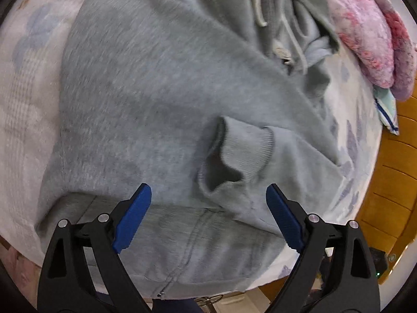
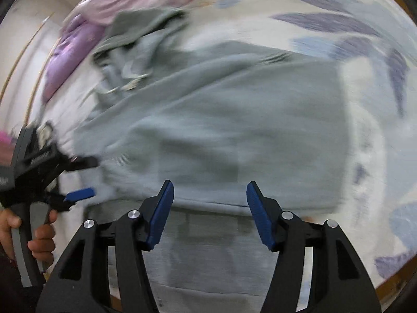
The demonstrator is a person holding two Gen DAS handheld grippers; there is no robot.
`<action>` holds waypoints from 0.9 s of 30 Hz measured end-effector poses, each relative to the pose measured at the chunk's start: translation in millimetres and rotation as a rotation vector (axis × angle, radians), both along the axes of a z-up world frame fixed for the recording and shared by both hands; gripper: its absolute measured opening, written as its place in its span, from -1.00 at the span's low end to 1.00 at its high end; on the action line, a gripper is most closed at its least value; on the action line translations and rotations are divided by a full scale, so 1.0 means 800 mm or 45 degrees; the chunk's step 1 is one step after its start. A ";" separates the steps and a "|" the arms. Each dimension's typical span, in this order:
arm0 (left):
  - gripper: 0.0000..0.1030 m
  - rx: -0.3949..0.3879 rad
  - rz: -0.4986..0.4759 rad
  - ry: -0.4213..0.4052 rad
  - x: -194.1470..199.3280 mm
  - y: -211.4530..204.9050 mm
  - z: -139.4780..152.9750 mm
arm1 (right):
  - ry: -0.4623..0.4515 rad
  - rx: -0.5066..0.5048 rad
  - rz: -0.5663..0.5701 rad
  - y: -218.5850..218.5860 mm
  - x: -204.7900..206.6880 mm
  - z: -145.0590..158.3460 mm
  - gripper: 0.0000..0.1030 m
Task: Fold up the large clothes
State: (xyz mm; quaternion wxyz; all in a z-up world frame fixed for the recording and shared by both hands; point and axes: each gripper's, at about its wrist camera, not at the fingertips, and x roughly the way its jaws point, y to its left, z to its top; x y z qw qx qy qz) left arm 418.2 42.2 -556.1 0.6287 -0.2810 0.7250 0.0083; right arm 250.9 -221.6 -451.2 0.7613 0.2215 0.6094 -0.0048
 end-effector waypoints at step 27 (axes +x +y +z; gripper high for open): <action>-0.86 0.272 -0.109 -0.353 0.005 0.114 0.086 | -0.010 -0.056 -0.193 -0.070 0.036 0.005 0.09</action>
